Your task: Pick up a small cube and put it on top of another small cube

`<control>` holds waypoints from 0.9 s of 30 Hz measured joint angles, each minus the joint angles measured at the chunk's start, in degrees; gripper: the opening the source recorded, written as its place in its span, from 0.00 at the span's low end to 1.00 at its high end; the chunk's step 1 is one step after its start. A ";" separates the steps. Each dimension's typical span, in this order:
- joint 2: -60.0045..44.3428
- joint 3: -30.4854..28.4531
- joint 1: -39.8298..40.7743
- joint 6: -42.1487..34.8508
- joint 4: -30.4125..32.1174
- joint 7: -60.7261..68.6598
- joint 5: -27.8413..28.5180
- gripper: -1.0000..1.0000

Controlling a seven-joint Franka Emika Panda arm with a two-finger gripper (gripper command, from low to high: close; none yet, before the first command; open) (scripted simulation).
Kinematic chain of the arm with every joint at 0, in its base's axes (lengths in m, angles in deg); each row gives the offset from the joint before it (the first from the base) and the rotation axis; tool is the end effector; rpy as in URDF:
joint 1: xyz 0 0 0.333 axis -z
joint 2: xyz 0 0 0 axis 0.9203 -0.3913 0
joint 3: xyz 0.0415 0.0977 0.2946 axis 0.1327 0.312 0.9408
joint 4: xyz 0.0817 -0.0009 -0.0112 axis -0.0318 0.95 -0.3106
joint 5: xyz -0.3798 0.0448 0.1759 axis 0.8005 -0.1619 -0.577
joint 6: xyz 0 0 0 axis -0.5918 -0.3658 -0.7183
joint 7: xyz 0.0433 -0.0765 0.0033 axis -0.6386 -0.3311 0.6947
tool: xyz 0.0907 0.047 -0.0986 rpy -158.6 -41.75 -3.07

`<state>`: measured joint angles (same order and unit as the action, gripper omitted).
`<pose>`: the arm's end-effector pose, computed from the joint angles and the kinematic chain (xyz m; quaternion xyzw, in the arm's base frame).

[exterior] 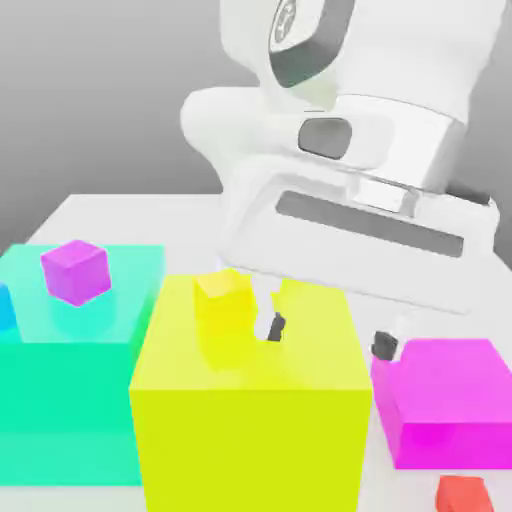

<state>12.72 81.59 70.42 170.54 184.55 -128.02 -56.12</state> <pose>0.5875 0.1105 0.3040 0.9471 -0.2699 0.1571 0.0734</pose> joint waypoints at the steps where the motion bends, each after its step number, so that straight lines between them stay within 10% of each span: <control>1: -1.89 0.27 -0.68 0.57 -0.14 -1.57 -0.15 0.50; 17: -24.80 1.38 -9.83 13.97 0.42 -25.00 -7.94 0.50; 18: -26.26 0.60 -10.46 15.05 0.06 -25.59 -7.27 0.00; 27: -23.05 2.33 -9.11 12.79 0.92 -24.53 -8.91 0.00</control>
<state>-10.33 83.92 61.31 183.34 185.46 -152.55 -65.04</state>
